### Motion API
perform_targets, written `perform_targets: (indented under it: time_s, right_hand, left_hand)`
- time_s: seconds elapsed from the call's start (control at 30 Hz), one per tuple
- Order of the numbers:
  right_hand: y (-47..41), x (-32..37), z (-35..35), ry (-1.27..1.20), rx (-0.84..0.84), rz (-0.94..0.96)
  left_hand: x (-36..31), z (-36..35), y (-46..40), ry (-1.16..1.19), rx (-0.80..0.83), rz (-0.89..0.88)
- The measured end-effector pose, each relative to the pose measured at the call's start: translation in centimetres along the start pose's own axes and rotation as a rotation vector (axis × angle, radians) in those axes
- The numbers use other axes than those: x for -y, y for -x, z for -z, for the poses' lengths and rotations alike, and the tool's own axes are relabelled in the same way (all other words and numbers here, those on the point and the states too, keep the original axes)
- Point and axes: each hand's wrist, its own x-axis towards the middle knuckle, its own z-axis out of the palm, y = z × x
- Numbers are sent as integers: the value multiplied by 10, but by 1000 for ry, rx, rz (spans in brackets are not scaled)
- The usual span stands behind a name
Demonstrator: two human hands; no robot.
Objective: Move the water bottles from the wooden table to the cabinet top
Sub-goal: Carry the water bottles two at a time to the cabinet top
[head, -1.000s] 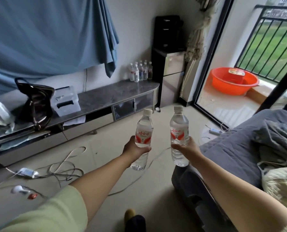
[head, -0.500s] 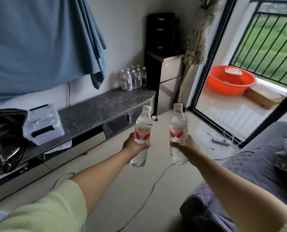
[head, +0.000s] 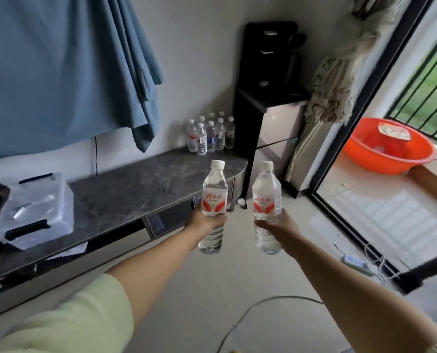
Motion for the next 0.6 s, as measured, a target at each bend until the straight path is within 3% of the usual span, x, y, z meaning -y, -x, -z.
perform_targets:
  time_s: [0.37, 0.6]
  right_hand:
    - [-169, 28, 10, -54, 31, -5]
    - [-309, 67, -6, -46, -2, -41]
  left_hand:
    - [-44, -8, -166, 39, -30, 83]
    - [-80, 2, -309, 96, 91, 82]
